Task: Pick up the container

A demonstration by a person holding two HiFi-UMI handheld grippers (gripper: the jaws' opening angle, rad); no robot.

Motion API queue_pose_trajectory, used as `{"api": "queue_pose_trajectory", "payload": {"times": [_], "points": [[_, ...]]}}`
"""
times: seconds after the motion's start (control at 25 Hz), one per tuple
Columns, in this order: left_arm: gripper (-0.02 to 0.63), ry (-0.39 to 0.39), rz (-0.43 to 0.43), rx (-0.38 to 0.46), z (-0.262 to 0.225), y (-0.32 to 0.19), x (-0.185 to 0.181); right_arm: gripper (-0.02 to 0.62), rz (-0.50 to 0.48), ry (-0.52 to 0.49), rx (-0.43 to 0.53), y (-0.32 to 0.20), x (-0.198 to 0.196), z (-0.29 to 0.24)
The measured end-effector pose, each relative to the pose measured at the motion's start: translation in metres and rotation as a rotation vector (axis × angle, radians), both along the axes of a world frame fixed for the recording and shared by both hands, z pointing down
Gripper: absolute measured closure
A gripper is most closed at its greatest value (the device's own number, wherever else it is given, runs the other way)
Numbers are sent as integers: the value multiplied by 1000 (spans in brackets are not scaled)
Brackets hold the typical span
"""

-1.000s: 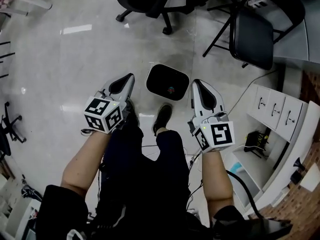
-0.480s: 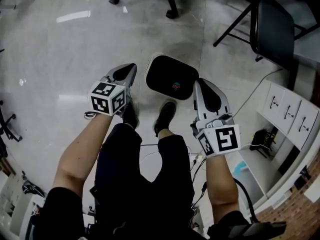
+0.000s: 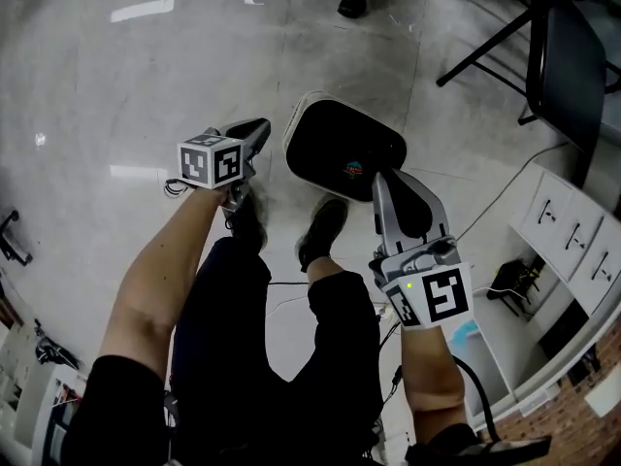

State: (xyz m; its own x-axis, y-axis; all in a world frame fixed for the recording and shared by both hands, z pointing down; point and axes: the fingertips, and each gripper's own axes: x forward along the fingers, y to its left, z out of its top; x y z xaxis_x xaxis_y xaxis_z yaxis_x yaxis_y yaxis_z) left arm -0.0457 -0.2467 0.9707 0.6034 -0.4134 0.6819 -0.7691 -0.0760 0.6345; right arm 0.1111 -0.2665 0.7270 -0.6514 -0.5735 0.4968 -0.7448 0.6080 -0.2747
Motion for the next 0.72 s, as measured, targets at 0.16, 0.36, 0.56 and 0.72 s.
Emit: {"api": "queue_pose_trajectory", "payload": {"times": [0.16, 0.36, 0.56, 0.72], "points": [[592, 35, 44, -14, 40, 1, 8, 586, -27, -28, 21, 3, -8, 7], [592, 71, 62, -68, 91, 7, 19, 586, -28, -47, -24, 14, -9, 32], [495, 130, 71, -109, 127, 6, 20, 586, 10, -64, -30, 17, -6, 50], [485, 168, 117, -137, 148, 7, 32, 586, 9, -69, -36, 13, -2, 63]]}}
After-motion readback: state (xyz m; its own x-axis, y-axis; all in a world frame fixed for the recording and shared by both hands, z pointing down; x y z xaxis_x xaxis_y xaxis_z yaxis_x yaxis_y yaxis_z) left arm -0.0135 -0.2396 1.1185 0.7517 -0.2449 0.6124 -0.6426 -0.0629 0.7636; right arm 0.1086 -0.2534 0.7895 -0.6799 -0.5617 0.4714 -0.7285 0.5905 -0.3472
